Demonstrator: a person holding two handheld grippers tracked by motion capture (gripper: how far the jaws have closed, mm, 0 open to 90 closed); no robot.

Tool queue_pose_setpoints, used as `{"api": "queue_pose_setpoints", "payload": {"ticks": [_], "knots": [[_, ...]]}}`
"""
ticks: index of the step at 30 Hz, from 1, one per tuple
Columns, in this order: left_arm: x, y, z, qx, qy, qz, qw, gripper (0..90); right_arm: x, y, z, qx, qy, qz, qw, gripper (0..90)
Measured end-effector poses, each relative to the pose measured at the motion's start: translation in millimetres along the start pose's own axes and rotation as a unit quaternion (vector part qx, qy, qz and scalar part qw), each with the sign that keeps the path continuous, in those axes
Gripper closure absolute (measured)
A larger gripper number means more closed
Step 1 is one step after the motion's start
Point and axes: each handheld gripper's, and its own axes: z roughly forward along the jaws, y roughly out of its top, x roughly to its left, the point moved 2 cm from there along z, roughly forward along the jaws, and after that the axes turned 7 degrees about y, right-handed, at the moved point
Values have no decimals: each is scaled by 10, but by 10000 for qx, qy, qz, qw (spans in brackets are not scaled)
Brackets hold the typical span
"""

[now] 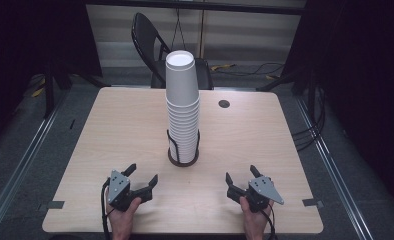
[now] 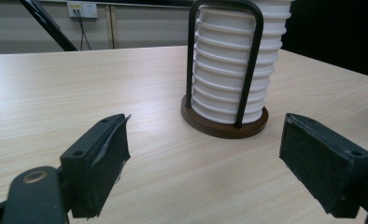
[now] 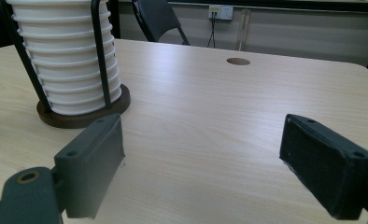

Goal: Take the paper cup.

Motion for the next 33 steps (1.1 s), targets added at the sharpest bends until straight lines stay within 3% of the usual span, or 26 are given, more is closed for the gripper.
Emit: {"api": "queue_pose_setpoints", "payload": {"ticks": [6, 8, 15, 16, 20, 21, 26, 33], "knots": [[24, 25, 22, 27, -7, -128, 9999, 156, 3, 1, 4, 52, 81, 3, 10000, 134], [13, 44, 31, -7, -90, -174, 9998, 157, 4, 2, 7, 63, 97, 3, 9999, 136], [-75, 170, 76, 62, -429, -28, 9991, 158, -2, 2, 13, 77, 111, -3, 9999, 136], [-89, 203, 82, 91, -584, -33, 9982, 158, 3, 3, 16, 86, 118, -2, 9999, 136], [-102, 239, 84, 104, -634, 16, 9979, 158, 4, 3, 20, 90, 124, -13, 9999, 137], [-107, 248, 84, 86, -683, -51, 9976, 158, 5, 4, 21, 126, 141, -13, 9998, 137], [-124, 333, 78, 12, -643, 24, 9979, 158, 11, 4, 19, 125, 91, -35, 9999, 138], [-138, 618, 44, -250, -506, 244, 9981, 158, 6, 4, 21, 135, 84, -13, 9999, 138]]}}
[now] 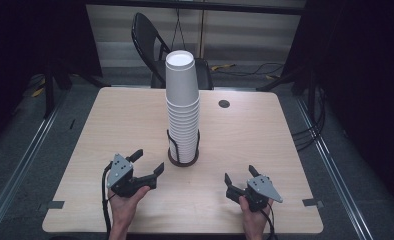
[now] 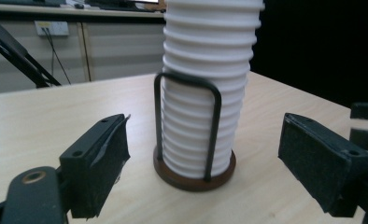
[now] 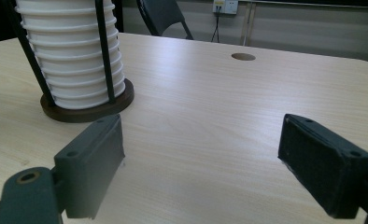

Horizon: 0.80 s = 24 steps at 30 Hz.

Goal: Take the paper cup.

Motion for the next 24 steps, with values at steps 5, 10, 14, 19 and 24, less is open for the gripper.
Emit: {"api": "queue_pose_setpoints", "payload": {"ticks": [5, 10, 14, 19, 24], "knots": [[-31, 261, 17, -170, -51, 152, 9997, 159, 0, 0, -2, -9, 11, 1, 10000, 139], [-50, 402, 11, -237, -91, 242, 9994, 159, -2, -1, -1, -40, 31, 12, 10000, 142], [-41, 522, 39, -269, -125, 250, 9992, 158, -3, -1, -3, -45, 43, 14, 10000, 143], [-22, 617, 61, -326, -3, 216, 9992, 158, -5, -1, -2, -30, 59, 15, 10000, 143], [-2, 760, 71, -439, -50, 264, 9987, 156, -4, -1, -2, -36, 54, 11, 10000, 143]]}}
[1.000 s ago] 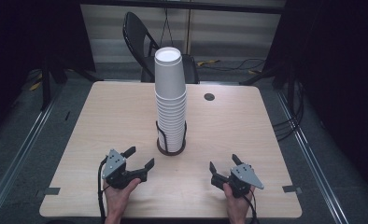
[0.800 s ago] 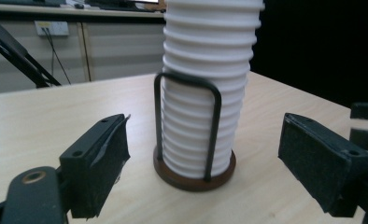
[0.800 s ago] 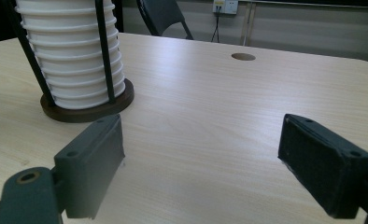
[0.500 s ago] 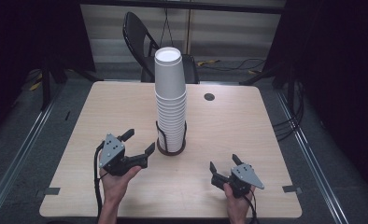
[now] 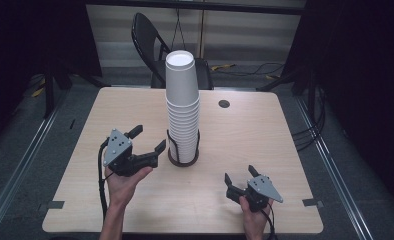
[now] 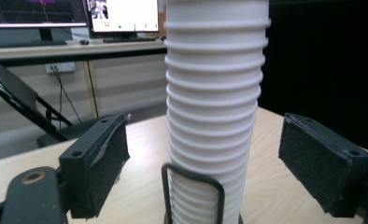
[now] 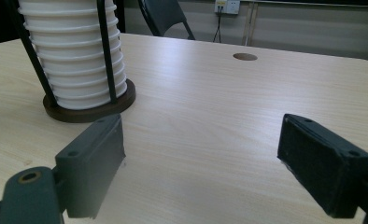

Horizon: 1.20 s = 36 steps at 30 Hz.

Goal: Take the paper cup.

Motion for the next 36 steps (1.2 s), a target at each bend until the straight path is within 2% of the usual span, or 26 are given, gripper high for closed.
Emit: {"api": "queue_pose_setpoints", "payload": {"ticks": [3, 5, 10, 11, 16, 17, 19, 22, 26, 27, 32, 34, 36], "knots": [[1, 127, 14, -114, 39, 57, 9999, 157, -1, 0, -3, -13, 13, 6, 10000, 143], [3, 158, 22, -135, 14, 70, 9999, 157, -1, 0, -4, -14, 17, 9, 10000, 143], [5, 304, 106, -169, -154, 25, 9997, 158, -1, 0, -2, -3, 23, 12, 10000, 143], [4, 358, 151, -150, -222, 99, 9996, 164, -1, 0, -2, -5, 23, 7, 10000, 143], [-8, 466, 218, -206, -265, 57, 9994, 161, 0, 1, 0, 34, 14, -3, 10000, 144], [-22, 528, 226, -262, -222, 149, 9993, 157, -1, 1, 1, 34, 17, -7, 10000, 145], [-32, 559, 228, -293, -213, 162, 9992, 158, -2, 0, 1, 17, 24, -4, 10000, 144], [-40, 657, 261, -302, -200, 305, 9989, 157, -3, 0, 1, 13, 32, 3, 10000, 144], [-26, 770, 332, -301, -255, 258, 9989, 156, -2, 0, -1, 4, 29, 5, 10000, 143], [-19, 817, 374, -313, -334, 230, 9987, 156, -2, 0, -2, -1, 32, 16, 10000, 142], [-24, 898, 437, -298, -329, 236, 9987, 156, -3, 0, -2, -5, 33, 16, 10000, 142], [-35, 938, 452, -350, -356, 200, 9986, 156, -2, -1, -3, -9, 37, 16, 10000, 142], [-54, 975, 469, -397, -380, 249, 9982, 156, -3, 0, -5, -6, 29, 18, 10000, 142]]}}
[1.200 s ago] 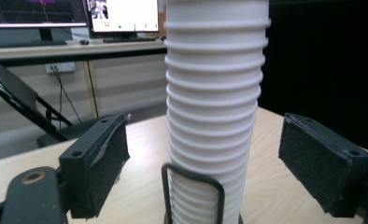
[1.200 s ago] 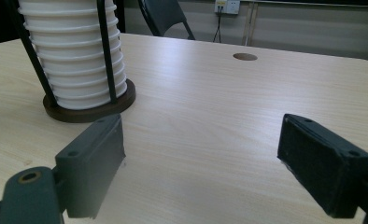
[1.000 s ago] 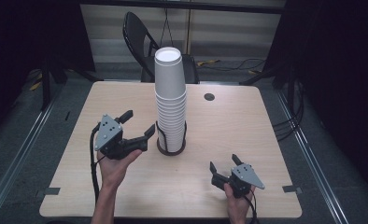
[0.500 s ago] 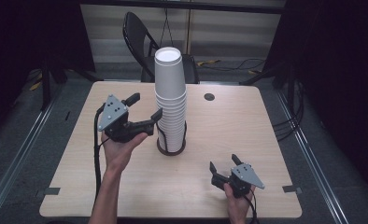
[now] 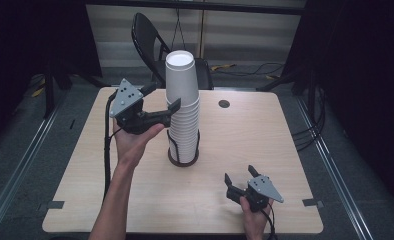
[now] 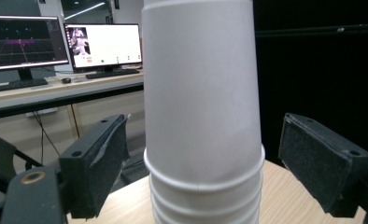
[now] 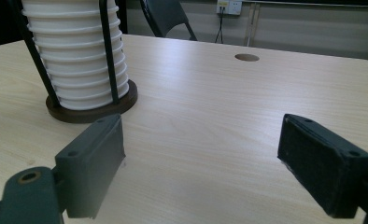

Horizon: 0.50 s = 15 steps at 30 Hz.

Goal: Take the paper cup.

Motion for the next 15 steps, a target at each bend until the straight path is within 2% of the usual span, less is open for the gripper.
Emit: {"api": "queue_pose_setpoints", "payload": {"ticks": [1, 9, 15], "knots": [[-23, 30, 28, 29, 11, 80, 10000, 155, 1, 0, 1, -4, 1, 4, 10000, 142], [-60, 90, 103, 10, -24, 84, 10000, 155, -5, 0, -1, -12, -2, 11, 10000, 141], [-71, 102, 207, 147, -1, 117, 9998, 155, 0, 0, -3, -14, 14, -4, 10000, 142]]}}
